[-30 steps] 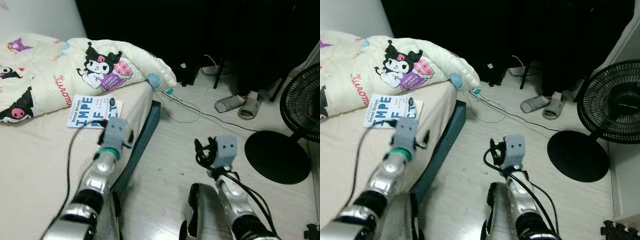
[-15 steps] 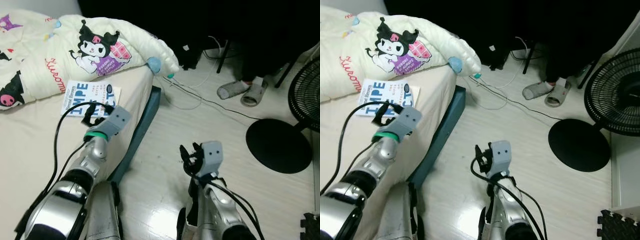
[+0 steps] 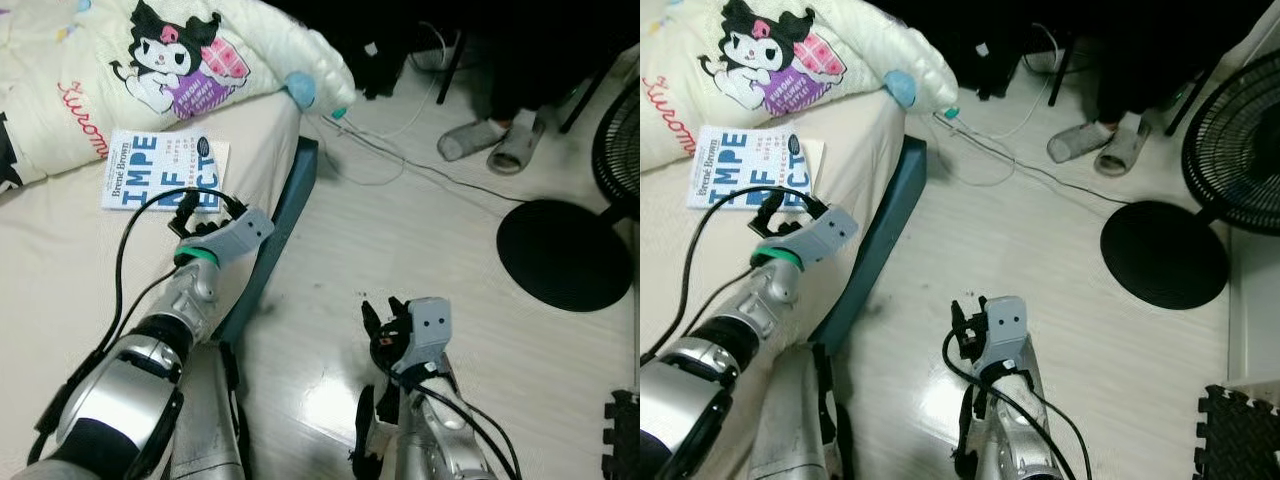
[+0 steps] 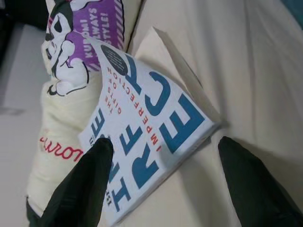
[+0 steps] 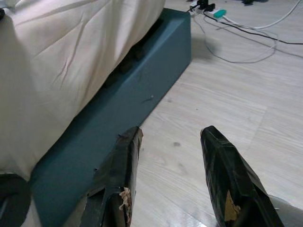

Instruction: Clean up the room

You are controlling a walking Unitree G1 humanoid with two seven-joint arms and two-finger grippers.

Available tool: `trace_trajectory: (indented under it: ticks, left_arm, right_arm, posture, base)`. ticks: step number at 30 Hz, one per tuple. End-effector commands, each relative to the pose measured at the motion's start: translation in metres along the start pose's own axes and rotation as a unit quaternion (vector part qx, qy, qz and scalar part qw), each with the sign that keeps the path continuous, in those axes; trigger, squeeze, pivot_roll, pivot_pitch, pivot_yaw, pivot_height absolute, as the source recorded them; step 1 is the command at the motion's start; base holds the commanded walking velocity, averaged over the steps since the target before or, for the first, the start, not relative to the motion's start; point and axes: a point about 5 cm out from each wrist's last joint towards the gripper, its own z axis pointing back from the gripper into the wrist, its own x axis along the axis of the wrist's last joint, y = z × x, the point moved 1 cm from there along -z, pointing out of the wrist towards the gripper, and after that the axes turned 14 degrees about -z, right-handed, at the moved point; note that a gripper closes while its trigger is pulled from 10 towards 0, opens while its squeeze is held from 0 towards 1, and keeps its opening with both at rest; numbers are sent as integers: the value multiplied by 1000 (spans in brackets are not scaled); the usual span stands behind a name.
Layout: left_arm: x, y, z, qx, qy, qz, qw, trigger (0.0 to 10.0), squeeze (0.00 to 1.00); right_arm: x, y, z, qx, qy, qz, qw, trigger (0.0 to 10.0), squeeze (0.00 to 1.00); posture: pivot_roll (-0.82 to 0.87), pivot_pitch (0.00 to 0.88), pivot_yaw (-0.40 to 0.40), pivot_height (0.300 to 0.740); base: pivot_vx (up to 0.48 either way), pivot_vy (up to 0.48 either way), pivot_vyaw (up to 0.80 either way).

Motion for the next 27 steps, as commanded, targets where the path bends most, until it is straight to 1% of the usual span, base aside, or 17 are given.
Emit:
trace_trajectory:
  ticks: [1,9,10,12,14,15,16,17,18,20,21,22,23,24,25,26,27]
  left_arm:
    - [-13,-8,5,-19,18,-22,999,10000,0]
    - [-20,-5,4,-9,32,-36,999,10000,0]
    - [-20,-5,4,-7,32,-40,999,9686,0]
    - [-20,-5,4,-4,33,-40,999,9725,0]
    - [-19,-5,4,-3,38,-35,999,10000,0]
    - [-16,-7,4,-5,41,-22,999,10000,0]
    - [-13,-10,5,-11,49,7,999,10000,0]
    - [-13,-10,5,-11,49,7,999,10000,0]
    - [-5,-10,5,-13,44,49,998,8980,0]
    - [-2,-9,4,-12,39,58,997,8980,0]
    - [3,-8,3,-23,22,89,995,10000,0]
    - [6,-6,2,-32,10,111,993,10000,0]
    - [6,-6,2,-32,10,111,993,10000,0]
    - [18,-9,2,-75,-32,164,983,10000,0]
    - [18,-9,2,-75,-32,164,983,10000,0]
    - [29,-9,4,-114,-81,202,969,10000,0]
    - [40,-8,8,-151,-131,243,949,10000,0]
  right_arm:
    - [-10,0,9,-10,20,-8,1000,10000,0]
    - [-10,-1,15,-22,23,-11,999,10000,0]
    - [-10,-2,15,-23,24,-11,999,10000,0]
    - [-10,-2,16,-24,25,-11,999,10000,0]
    - [-10,-1,16,-25,26,-11,999,10000,0]
    - [-10,-1,16,-26,27,-11,999,10000,0]
    - [-10,-1,16,-27,28,-11,999,10000,0]
    - [-10,-1,16,-27,28,-11,999,10000,0]
    - [-9,-1,16,-28,27,-12,999,10000,0]
    - [-8,-1,15,-28,26,-12,999,10000,0]
    - [-4,0,14,-28,16,-20,999,10000,0]
    - [-2,1,13,-27,9,-26,999,10000,0]
    - [-2,1,13,-27,9,-26,999,10000,0]
    - [2,1,12,-26,0,-30,999,10000,0]
    - [2,1,12,-26,0,-30,999,10000,0]
    - [5,1,10,-25,-5,-32,999,10000,0]
    - [8,0,9,-24,-8,-29,999,10000,0]
  posture:
    - [-28,393,110,528]
    - [-28,410,118,528]
    - [-28,412,119,528]
    - [-30,413,119,528]
    - [-30,413,119,528]
    - [-26,409,120,528]
    - [-25,404,120,528]
    - [-25,404,120,528]
    - [-23,393,121,528]
    - [-23,393,121,528]
    - [-19,378,124,528]
    - [-19,378,124,528]
    - [-19,378,124,528]
    - [-10,354,126,528]
    - [-10,354,126,528]
    - [-9,349,126,528]
    - [-2,332,124,528]
  base:
    - [0,0,0]
    - [0,0,0]
    - [0,0,0]
    - [0,0,0]
    - [0,0,0]
    - [0,0,0]
    - [0,0,0]
    - [0,0,0]
    - [0,0,0]
    - [0,0,0]
    - [0,0,0]
    - [0,0,0]
    - [0,0,0]
    - [0,0,0]
    - [0,0,0]
    - [0,0,0]
    - [0,0,0]
